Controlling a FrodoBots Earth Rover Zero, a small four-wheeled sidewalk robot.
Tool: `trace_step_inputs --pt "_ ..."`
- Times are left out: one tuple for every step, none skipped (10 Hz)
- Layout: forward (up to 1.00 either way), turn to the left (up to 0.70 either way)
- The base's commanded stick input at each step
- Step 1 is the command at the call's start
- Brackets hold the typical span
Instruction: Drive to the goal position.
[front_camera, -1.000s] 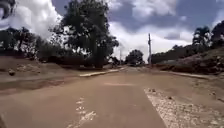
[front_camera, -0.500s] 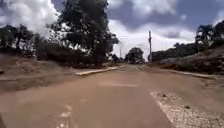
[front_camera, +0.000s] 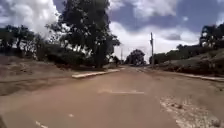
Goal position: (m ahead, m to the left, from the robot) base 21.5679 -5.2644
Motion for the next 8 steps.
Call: trace_step_inputs --pt "1.0 0.0" --pt "1.0 0.0" --pt "1.0 -0.05" --pt "1.0 -0.14" --pt "1.0 -0.23" --pt "1.0 -0.27" --pt "1.0 -0.27" --pt "1.0 -0.23"
